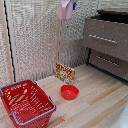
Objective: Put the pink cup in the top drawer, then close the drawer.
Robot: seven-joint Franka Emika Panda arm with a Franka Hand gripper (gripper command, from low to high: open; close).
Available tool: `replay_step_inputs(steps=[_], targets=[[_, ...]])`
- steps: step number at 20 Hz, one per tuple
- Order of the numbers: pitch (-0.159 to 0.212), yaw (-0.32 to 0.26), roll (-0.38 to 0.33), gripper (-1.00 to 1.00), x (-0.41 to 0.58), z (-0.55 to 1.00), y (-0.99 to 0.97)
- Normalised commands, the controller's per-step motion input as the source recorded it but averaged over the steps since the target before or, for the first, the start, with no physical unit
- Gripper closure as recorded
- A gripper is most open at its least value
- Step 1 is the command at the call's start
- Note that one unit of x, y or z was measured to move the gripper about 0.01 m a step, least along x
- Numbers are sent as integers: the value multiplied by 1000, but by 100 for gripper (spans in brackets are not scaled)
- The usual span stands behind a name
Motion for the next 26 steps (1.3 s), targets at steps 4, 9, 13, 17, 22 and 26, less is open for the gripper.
replay_step_inputs(steps=[4,9,13,17,22,26], targets=[[48,-136,-6,100,179,754,-544],[33,-109,-13,100,117,741,-545],[41,-149,-101,100,100,634,-430],[5,-101,-90,100,30,589,-516],[0,-71,-61,100,0,519,-675],[0,-64,-59,100,0,409,-751]])
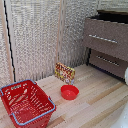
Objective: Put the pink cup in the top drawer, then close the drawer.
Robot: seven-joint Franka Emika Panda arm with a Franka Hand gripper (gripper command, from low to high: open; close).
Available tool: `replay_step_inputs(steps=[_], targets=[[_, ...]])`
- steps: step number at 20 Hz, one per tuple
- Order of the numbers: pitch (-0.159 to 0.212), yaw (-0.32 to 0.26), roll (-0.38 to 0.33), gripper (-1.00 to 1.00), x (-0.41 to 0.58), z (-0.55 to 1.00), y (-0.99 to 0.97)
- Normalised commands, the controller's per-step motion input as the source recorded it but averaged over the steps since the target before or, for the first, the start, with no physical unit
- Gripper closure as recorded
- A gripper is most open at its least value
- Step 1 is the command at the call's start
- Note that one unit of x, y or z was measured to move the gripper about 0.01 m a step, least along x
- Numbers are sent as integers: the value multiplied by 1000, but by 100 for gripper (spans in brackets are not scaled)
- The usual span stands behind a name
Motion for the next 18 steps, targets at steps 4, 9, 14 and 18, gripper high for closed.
replay_step_inputs(steps=[4,9,14,18], targets=[[11,-71,-41,100,-34,110,-758],[44,-73,-58,100,-54,59,-714],[84,-70,-59,100,-153,44,-670],[96,-98,-57,100,-354,-61,-359]])
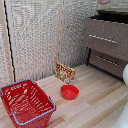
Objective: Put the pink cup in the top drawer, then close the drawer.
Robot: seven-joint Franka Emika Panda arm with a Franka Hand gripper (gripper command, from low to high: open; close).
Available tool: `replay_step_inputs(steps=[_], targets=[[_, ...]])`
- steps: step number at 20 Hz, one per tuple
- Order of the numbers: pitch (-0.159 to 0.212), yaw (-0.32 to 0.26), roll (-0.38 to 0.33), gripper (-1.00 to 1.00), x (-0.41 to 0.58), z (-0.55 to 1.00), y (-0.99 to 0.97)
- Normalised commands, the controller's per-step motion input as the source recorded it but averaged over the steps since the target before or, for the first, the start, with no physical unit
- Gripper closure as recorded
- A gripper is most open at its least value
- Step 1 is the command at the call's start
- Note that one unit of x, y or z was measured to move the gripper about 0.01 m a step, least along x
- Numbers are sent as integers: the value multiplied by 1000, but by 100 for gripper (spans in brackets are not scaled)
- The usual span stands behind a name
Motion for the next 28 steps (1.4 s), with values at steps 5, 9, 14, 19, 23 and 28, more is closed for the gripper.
replay_step_inputs(steps=[5,9,14,19,23,28], targets=[[67,-123,-23,100,-536,-82,-356],[0,-97,0,100,-405,-105,-361],[0,-12,-1,100,-269,-349,-66],[0,-2,-30,100,-357,-463,252],[-9,-22,-16,100,-319,-324,190],[-27,-5,-14,-100,-120,-142,54]])
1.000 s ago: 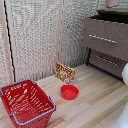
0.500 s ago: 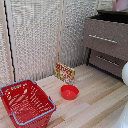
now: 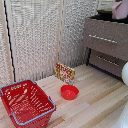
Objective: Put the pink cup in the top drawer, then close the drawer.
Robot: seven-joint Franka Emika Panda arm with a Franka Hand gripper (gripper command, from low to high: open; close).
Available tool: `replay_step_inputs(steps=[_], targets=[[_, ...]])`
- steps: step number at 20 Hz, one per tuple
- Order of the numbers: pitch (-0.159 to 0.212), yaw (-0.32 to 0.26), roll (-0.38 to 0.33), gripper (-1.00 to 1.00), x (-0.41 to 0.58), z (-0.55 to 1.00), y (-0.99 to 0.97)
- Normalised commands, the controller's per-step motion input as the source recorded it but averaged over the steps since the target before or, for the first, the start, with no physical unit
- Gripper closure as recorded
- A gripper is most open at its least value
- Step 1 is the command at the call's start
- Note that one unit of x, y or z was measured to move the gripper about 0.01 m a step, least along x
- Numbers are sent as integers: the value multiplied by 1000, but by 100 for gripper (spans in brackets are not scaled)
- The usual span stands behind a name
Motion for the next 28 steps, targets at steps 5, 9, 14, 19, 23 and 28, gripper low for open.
replay_step_inputs(steps=[5,9,14,19,23,28], targets=[[-34,0,0,-100,164,6,-4],[28,2,40,-100,186,233,96],[73,19,12,-100,63,328,338],[42,134,-109,-100,-4,413,339],[0,228,-93,-100,140,244,119],[0,208,-138,-100,217,47,166]])
